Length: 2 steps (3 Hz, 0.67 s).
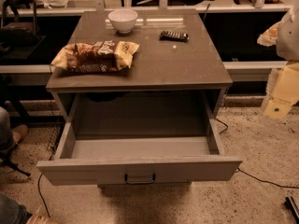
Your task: Close top drawer
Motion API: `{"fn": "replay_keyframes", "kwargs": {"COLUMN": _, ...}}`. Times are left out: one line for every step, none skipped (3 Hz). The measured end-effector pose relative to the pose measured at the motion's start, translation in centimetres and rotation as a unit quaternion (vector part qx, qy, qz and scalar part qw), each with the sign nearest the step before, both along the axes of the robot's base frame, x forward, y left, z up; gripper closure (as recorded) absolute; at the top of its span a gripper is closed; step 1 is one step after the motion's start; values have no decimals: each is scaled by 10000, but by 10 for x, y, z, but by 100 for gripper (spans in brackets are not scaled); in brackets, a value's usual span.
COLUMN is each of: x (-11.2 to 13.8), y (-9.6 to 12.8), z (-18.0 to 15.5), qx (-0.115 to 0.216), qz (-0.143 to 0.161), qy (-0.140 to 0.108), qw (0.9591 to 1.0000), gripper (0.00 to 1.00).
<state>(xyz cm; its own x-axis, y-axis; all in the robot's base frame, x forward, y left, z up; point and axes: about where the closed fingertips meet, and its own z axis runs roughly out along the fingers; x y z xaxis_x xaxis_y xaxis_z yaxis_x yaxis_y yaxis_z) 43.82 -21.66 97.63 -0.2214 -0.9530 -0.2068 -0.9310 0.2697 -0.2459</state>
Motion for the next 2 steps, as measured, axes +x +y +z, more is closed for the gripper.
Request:
{"fn": "replay_keyframes", "kwargs": {"x": 0, "y": 0, "z": 0, "qx": 0, "qz": 0, "qy": 0, "qw": 10000, "gripper": 0}}
{"fn": "replay_keyframes", "kwargs": {"x": -1, "y": 1, "z": -14, "qx": 178, "qz": -80, "qy": 194, "qw": 9996, "gripper": 0}}
